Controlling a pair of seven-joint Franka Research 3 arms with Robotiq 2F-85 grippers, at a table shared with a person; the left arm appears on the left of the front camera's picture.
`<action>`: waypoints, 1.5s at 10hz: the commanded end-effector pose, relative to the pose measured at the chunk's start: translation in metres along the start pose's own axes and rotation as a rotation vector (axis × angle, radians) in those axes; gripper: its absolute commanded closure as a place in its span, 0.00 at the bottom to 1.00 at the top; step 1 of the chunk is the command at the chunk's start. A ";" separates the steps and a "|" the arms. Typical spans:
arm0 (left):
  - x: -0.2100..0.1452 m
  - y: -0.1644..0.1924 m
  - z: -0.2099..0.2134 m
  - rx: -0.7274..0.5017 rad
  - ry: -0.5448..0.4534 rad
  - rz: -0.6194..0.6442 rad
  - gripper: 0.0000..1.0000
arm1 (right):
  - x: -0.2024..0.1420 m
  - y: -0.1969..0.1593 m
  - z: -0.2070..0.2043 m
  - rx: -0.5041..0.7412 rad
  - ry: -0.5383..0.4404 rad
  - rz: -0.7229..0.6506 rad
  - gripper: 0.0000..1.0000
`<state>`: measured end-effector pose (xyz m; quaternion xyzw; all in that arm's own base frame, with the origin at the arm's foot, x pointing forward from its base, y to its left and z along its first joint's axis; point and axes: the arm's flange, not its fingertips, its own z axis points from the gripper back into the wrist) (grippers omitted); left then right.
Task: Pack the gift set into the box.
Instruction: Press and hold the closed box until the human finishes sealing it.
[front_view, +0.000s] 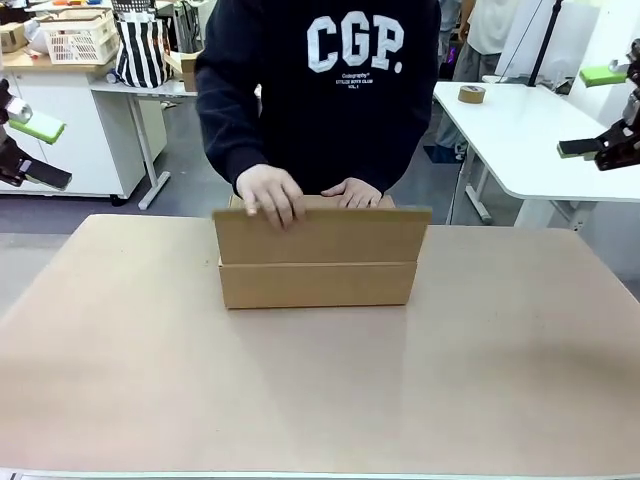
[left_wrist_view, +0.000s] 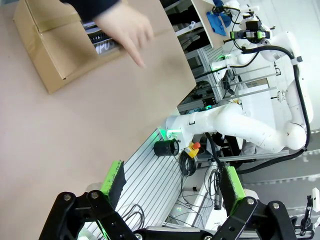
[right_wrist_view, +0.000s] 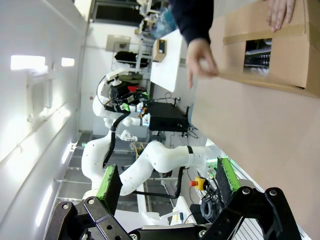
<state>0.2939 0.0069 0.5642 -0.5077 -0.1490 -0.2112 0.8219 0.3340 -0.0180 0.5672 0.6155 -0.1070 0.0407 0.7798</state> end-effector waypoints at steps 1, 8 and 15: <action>-0.001 -0.001 -0.002 -0.013 -0.017 0.010 0.00 | 0.000 0.002 -0.001 0.012 -0.013 -0.008 0.00; -0.001 -0.001 -0.002 -0.013 -0.017 0.010 0.00 | 0.000 0.002 -0.001 0.012 -0.013 -0.008 0.00; -0.001 -0.001 -0.002 -0.013 -0.017 0.010 0.00 | 0.000 0.002 -0.001 0.012 -0.013 -0.008 0.00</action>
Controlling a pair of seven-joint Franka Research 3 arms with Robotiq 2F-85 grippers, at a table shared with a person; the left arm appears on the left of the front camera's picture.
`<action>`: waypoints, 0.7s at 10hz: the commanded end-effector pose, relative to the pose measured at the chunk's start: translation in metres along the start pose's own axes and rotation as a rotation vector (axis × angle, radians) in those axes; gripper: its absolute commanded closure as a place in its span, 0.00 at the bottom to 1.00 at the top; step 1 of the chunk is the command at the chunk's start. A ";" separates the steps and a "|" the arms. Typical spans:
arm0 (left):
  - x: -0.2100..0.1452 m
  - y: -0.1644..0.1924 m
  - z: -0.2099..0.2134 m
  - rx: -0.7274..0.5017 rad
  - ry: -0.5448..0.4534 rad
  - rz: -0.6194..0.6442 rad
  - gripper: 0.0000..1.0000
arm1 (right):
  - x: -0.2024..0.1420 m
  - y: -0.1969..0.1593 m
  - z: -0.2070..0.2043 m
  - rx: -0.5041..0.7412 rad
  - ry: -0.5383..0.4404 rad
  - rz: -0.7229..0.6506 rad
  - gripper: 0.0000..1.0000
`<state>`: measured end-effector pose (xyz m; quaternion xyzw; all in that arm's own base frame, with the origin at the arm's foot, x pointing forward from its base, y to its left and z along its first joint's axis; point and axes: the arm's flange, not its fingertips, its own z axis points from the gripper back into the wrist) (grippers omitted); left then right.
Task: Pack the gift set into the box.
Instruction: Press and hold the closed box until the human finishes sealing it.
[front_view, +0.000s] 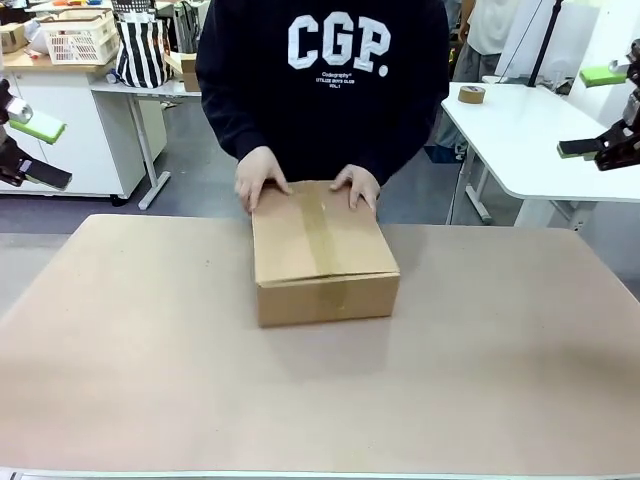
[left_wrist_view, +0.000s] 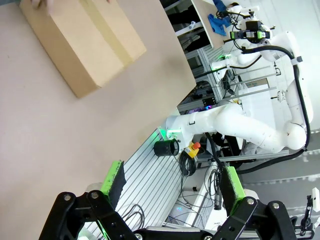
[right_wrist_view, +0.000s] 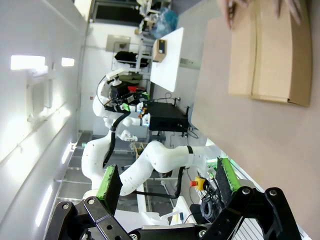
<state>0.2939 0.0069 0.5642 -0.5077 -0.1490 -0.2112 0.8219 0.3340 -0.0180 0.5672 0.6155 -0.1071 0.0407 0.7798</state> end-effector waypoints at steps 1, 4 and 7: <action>-0.001 -0.001 -0.002 -0.013 -0.017 0.010 0.00 | 0.000 0.002 -0.001 0.012 -0.013 -0.008 0.00; -0.001 -0.001 -0.002 -0.013 -0.017 0.010 0.00 | 0.000 0.002 -0.001 0.012 -0.013 -0.008 0.00; -0.001 -0.001 -0.002 -0.013 -0.017 0.010 0.00 | 0.000 0.002 -0.001 0.012 -0.013 -0.008 0.00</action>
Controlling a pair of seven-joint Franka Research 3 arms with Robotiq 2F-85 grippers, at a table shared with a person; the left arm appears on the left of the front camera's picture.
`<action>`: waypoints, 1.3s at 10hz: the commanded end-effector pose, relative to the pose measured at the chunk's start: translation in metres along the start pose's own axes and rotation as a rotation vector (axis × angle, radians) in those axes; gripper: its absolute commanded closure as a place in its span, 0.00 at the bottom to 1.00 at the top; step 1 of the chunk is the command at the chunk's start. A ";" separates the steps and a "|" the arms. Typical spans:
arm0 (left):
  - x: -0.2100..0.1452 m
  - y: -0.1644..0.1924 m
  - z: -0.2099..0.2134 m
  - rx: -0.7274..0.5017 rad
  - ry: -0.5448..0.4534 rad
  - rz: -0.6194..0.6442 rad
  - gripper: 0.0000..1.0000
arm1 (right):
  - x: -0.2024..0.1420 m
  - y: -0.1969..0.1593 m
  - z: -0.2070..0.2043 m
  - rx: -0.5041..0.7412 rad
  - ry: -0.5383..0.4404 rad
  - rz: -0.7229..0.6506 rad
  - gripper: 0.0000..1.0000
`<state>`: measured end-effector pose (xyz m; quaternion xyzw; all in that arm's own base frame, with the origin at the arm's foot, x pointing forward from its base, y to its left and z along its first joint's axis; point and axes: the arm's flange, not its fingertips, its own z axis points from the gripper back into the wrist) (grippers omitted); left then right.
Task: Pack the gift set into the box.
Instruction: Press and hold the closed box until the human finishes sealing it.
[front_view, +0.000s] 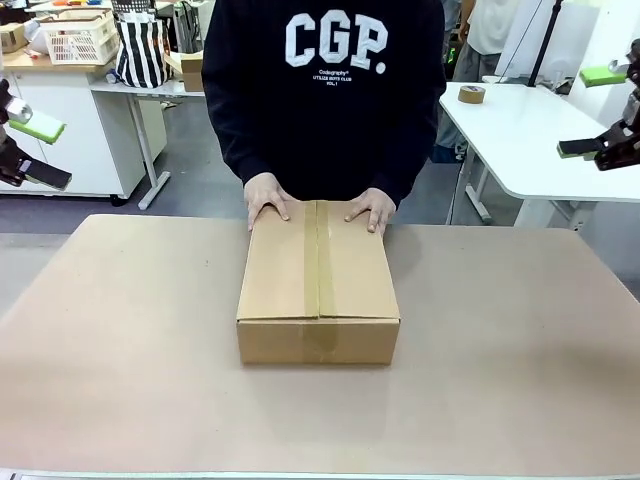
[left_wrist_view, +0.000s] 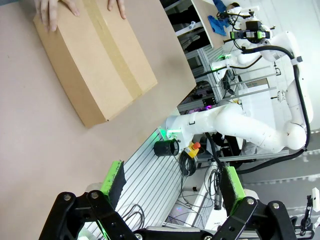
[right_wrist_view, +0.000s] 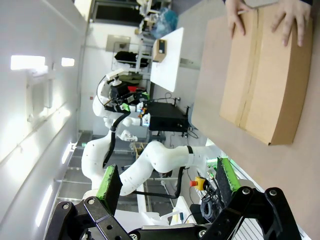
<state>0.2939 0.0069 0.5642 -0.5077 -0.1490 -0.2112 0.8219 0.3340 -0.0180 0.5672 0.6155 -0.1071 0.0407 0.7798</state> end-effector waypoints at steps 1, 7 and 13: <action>-0.001 -0.001 -0.002 -0.013 -0.017 0.010 0.00 | 0.000 0.002 -0.001 0.012 -0.013 -0.008 0.00; -0.001 -0.001 -0.002 -0.013 -0.017 0.010 0.00 | 0.000 0.002 -0.001 0.012 -0.013 -0.008 0.00; -0.001 -0.001 -0.002 -0.013 -0.017 0.010 0.00 | 0.000 0.002 -0.001 0.012 -0.013 -0.008 0.00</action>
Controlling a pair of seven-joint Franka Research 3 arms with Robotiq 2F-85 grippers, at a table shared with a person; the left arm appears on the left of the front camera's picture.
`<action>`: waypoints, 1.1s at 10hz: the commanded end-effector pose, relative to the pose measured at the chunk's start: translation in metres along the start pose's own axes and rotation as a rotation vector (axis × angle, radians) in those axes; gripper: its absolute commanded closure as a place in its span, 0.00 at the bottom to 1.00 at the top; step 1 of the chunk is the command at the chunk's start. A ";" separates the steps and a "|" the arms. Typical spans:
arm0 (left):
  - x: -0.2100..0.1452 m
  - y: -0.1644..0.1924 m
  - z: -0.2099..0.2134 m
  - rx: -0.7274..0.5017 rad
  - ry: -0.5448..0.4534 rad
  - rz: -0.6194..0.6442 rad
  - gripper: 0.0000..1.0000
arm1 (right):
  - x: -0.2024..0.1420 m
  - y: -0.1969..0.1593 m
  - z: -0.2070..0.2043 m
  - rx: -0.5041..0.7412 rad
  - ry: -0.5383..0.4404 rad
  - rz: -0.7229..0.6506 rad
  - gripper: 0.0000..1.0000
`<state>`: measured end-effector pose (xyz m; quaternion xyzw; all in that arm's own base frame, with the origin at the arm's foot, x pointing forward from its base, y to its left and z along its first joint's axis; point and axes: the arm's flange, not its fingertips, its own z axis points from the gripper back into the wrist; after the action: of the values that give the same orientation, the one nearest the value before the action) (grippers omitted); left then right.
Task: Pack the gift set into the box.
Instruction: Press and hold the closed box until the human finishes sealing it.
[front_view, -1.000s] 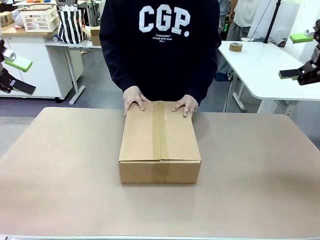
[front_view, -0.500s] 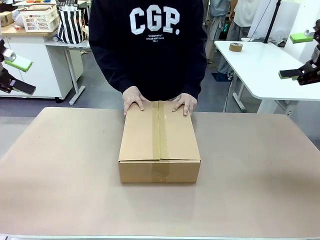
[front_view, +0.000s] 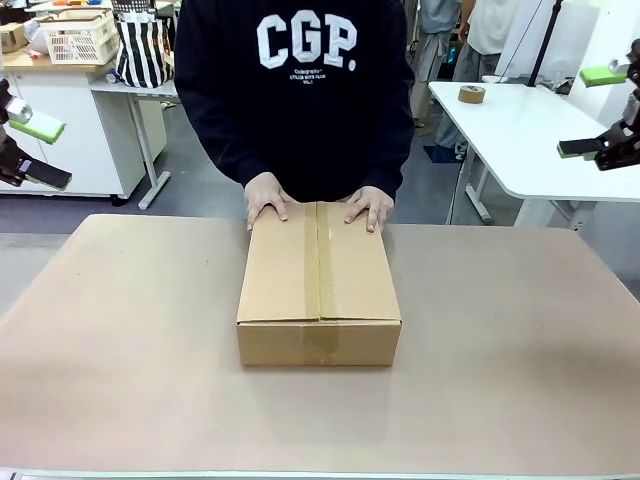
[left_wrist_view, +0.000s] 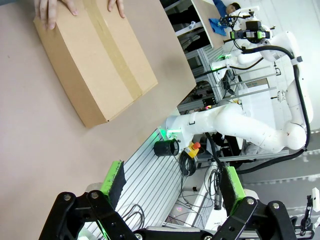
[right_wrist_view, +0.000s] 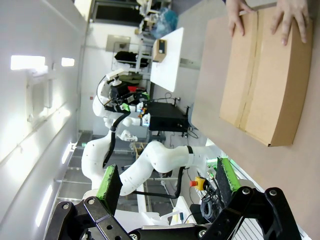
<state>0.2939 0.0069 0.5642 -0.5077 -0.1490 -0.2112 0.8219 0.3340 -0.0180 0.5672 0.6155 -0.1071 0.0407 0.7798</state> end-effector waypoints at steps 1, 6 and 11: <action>-0.001 -0.001 -0.002 -0.013 -0.017 0.010 0.00 | 0.000 0.002 -0.001 0.012 -0.013 -0.008 0.00; 0.001 -0.004 -0.017 0.078 -0.041 -0.232 0.00 | 0.017 -0.013 -0.040 -0.185 -0.069 0.412 0.00; 0.024 -0.010 -0.130 0.260 -0.367 -1.021 0.00 | 0.008 -0.003 -0.170 -0.142 -0.014 1.361 0.00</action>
<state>0.3063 -0.0909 0.5544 -0.3036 -0.4589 -0.4232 0.7198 0.3636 0.1288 0.5464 0.4043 -0.3725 0.4315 0.7152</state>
